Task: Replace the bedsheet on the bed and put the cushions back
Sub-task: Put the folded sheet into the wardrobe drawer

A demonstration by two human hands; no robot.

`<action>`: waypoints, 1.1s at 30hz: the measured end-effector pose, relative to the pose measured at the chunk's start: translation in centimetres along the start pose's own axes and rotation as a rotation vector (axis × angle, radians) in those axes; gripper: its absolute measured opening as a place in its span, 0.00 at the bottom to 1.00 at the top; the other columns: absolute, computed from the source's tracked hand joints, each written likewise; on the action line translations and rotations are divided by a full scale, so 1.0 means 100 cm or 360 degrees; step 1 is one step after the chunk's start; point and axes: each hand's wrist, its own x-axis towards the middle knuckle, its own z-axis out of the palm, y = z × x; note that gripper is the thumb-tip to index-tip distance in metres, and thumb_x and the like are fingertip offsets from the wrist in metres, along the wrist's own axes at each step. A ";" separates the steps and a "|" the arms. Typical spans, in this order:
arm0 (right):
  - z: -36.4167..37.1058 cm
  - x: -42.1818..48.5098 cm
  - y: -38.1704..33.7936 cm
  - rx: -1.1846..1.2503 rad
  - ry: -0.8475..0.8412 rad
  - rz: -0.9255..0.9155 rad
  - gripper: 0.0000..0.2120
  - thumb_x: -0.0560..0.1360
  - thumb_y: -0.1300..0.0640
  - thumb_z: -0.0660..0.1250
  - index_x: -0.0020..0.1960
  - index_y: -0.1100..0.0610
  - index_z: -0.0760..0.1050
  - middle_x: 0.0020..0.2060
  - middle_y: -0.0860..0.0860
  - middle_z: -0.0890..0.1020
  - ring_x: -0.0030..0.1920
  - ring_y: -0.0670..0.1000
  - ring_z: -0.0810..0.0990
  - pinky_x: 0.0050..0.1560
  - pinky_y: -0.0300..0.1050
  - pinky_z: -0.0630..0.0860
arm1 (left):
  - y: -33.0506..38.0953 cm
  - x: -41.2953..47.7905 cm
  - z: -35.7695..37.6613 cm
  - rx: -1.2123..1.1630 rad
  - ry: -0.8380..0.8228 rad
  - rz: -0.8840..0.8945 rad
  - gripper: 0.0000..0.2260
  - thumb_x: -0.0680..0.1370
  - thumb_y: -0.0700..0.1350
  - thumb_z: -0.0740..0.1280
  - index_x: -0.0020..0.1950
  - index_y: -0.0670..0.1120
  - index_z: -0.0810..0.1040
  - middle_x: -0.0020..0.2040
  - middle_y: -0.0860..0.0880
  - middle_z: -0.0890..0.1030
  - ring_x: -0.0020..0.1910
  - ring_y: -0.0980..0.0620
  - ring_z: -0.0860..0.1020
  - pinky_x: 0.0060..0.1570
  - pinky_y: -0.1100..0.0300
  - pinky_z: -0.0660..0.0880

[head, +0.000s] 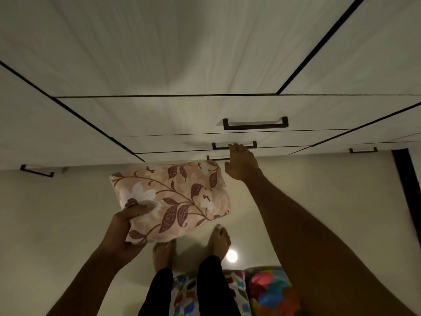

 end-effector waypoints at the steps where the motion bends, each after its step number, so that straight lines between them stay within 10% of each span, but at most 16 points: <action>1: 0.005 0.004 0.003 -0.0026 0.0021 -0.0022 0.32 0.80 0.50 0.65 0.80 0.61 0.61 0.78 0.60 0.66 0.79 0.61 0.63 0.78 0.57 0.62 | -0.001 -0.002 -0.002 -0.0020 0.0021 -0.0013 0.25 0.81 0.34 0.57 0.31 0.48 0.85 0.44 0.40 0.86 0.40 0.43 0.87 0.33 0.52 0.84; 10: 0.012 0.015 0.008 -0.0041 0.0081 0.0001 0.23 0.83 0.51 0.61 0.76 0.58 0.67 0.74 0.59 0.70 0.73 0.61 0.70 0.68 0.59 0.76 | -0.007 -0.007 -0.015 -0.0120 0.0113 -0.0003 0.07 0.76 0.36 0.61 0.51 0.43 0.75 0.46 0.39 0.86 0.41 0.42 0.87 0.33 0.51 0.83; 17: 0.013 0.010 0.007 -0.0011 0.0048 0.0025 0.23 0.84 0.49 0.60 0.75 0.57 0.68 0.73 0.59 0.72 0.72 0.61 0.71 0.68 0.58 0.75 | -0.008 -0.010 -0.021 -0.0181 0.0111 -0.0050 0.23 0.63 0.41 0.79 0.55 0.43 0.75 0.56 0.34 0.83 0.49 0.38 0.86 0.43 0.47 0.85; 21: 0.016 0.001 0.007 -0.0034 0.0058 -0.0014 0.22 0.84 0.49 0.61 0.74 0.58 0.69 0.70 0.59 0.74 0.70 0.60 0.73 0.67 0.56 0.76 | -0.008 -0.014 -0.020 -0.0193 0.0134 -0.0046 0.08 0.71 0.38 0.67 0.49 0.41 0.78 0.47 0.38 0.85 0.42 0.41 0.87 0.37 0.49 0.85; 25: 0.016 -0.008 0.008 -0.0021 0.0005 0.0005 0.22 0.84 0.48 0.62 0.75 0.57 0.68 0.70 0.59 0.74 0.70 0.60 0.74 0.67 0.56 0.75 | -0.003 -0.017 -0.019 -0.0220 0.0109 0.0007 0.30 0.51 0.41 0.84 0.49 0.41 0.78 0.45 0.39 0.86 0.41 0.42 0.87 0.35 0.50 0.84; 28: 0.012 -0.011 0.005 -0.0016 -0.0072 0.0033 0.23 0.84 0.48 0.63 0.76 0.56 0.67 0.71 0.58 0.72 0.70 0.59 0.73 0.67 0.56 0.74 | 0.002 -0.014 -0.021 -0.0294 0.0100 0.0021 0.09 0.70 0.39 0.69 0.50 0.41 0.81 0.51 0.38 0.85 0.43 0.42 0.87 0.37 0.50 0.84; 33: 0.013 -0.032 0.004 -0.0059 -0.0082 -0.0013 0.26 0.78 0.49 0.74 0.71 0.58 0.72 0.66 0.60 0.76 0.66 0.61 0.77 0.64 0.57 0.79 | 0.011 -0.001 -0.020 -0.0307 0.0105 0.0110 0.17 0.78 0.36 0.59 0.36 0.46 0.83 0.44 0.42 0.86 0.41 0.44 0.87 0.36 0.52 0.84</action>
